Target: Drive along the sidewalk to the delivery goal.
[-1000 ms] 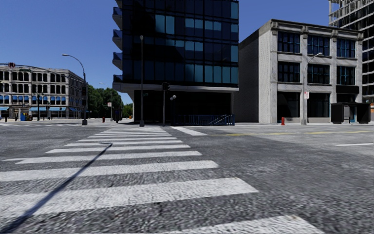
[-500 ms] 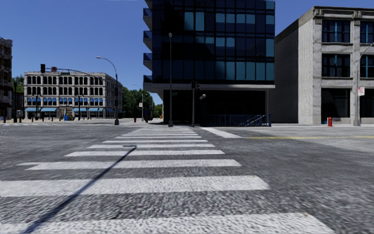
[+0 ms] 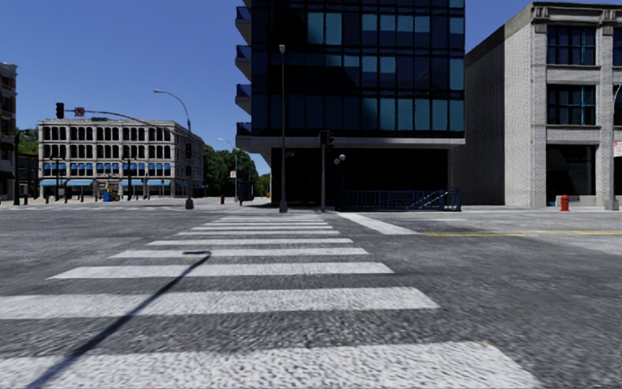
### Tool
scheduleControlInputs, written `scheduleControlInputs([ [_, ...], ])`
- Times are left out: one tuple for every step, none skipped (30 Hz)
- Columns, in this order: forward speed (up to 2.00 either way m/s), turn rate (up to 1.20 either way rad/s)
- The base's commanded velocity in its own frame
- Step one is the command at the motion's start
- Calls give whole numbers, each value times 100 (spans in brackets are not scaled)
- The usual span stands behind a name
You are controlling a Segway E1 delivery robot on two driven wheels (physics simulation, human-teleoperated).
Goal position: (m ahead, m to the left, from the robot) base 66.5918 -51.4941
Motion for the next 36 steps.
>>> scheduleControlInputs([
  [200, 0],
  [200, 0],
  [200, 0],
  [200, 0],
  [200, 3],
  [200, 14],
  [200, 19],
  [200, 19],
  [200, 20],
  [200, 21],
  [200, 23],
  [200, 23],
  [200, 23],
  [200, 24],
  [200, 25],
  [200, 25],
  [200, 25],
  [200, 25],
  [200, 25],
  [200, 25],
  [200, 25],
  [200, 25],
  [200, 25],
  [200, 25],
  [200, 24],
  [200, 15],
  [200, 15],
  [200, 11],
  [200, 8],
  [200, 0],
  [200, 0],
  [200, 0],
  [200, 0],
  [200, 0],
  [200, 0],
  [200, 0],
])
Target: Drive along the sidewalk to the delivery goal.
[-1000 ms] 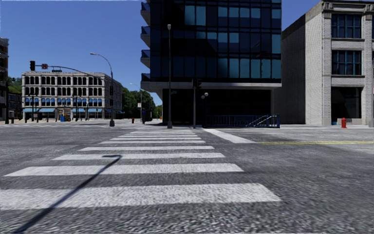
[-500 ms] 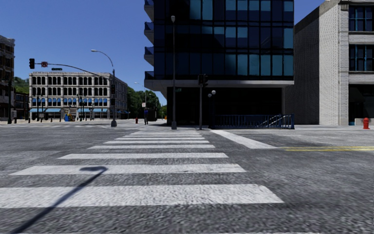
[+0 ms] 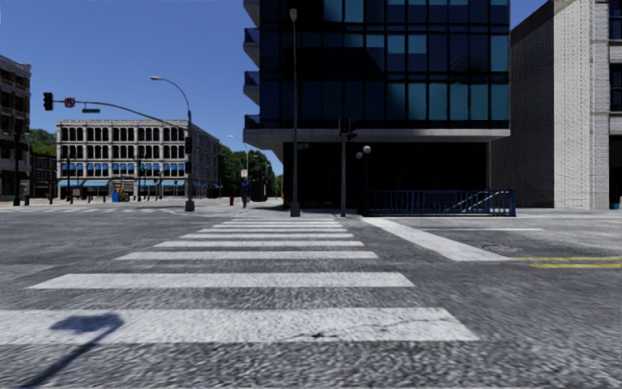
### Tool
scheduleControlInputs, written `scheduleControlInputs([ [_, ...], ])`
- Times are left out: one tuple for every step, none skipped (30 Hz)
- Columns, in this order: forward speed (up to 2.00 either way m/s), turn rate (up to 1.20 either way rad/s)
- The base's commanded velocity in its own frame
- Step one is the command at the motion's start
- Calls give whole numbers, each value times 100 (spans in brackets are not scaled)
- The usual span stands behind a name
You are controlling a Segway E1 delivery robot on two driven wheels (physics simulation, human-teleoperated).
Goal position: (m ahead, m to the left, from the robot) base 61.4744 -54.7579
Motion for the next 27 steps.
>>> scheduleControlInputs([
  [200, 0],
  [200, 0],
  [200, 0],
  [200, 0],
  [200, 0],
  [200, 0],
  [200, 0],
  [200, 0],
  [200, 0],
  [200, 0],
  [200, 0],
  [200, 0],
  [200, 0],
  [200, 0],
  [200, 0],
  [200, 0],
  [200, 0],
  [200, 0],
  [200, 0],
  [200, 0],
  [200, 0],
  [200, 0],
  [200, 0],
  [200, 0],
  [200, 0],
  [200, 0],
  [200, 0],
])
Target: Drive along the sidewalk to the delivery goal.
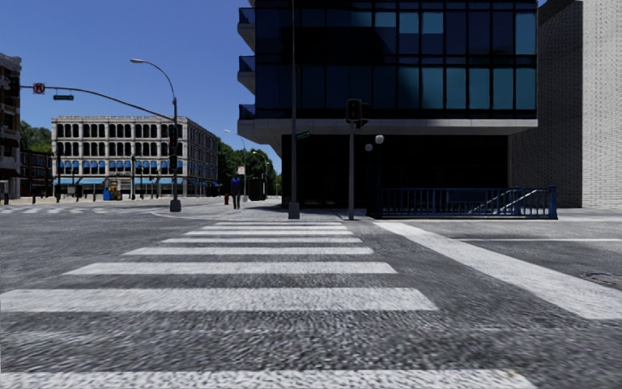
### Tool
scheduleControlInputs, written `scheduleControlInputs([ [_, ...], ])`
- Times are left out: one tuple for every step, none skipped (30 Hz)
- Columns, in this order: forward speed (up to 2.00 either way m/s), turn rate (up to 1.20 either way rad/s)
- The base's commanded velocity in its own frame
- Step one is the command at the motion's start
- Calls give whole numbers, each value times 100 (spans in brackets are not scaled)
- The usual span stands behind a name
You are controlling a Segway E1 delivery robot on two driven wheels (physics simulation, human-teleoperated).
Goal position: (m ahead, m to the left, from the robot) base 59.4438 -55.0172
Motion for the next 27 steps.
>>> scheduleControlInputs([
  [200, 0],
  [200, 0],
  [200, 0],
  [200, 0],
  [200, 1],
  [200, 12],
  [200, 20],
  [200, 20],
  [200, 26],
  [200, 30],
  [200, 31],
  [200, 31],
  [200, 33],
  [200, 36],
  [200, 38],
  [200, 38],
  [200, 38],
  [200, 38],
  [200, 38],
  [200, 38],
  [200, 38],
  [200, 38],
  [200, 26],
  [200, 0],
  [200, 0],
  [200, 0],
  [200, 0],
])
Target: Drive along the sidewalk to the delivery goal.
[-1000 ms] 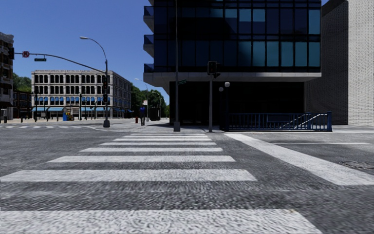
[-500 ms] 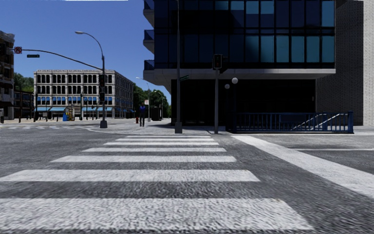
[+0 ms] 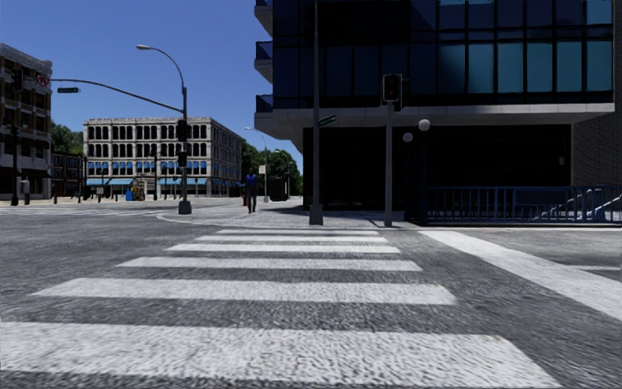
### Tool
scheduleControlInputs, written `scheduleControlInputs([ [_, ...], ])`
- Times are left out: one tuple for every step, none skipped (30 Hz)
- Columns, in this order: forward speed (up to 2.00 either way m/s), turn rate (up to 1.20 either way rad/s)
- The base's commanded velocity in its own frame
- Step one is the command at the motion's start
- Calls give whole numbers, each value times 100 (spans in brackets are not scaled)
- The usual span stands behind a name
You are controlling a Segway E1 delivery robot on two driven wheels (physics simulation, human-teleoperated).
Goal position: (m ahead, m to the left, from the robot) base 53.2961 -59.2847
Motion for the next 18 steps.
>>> scheduleControlInputs([
  [200, 0],
  [200, 0],
  [200, 0],
  [200, 0],
  [200, 0],
  [200, 0],
  [200, 0],
  [200, 0],
  [200, -1],
  [200, -17],
  [200, -29],
  [200, -35],
  [200, -35],
  [200, -37],
  [200, -37],
  [200, -37],
  [200, -37],
  [200, -38],
])
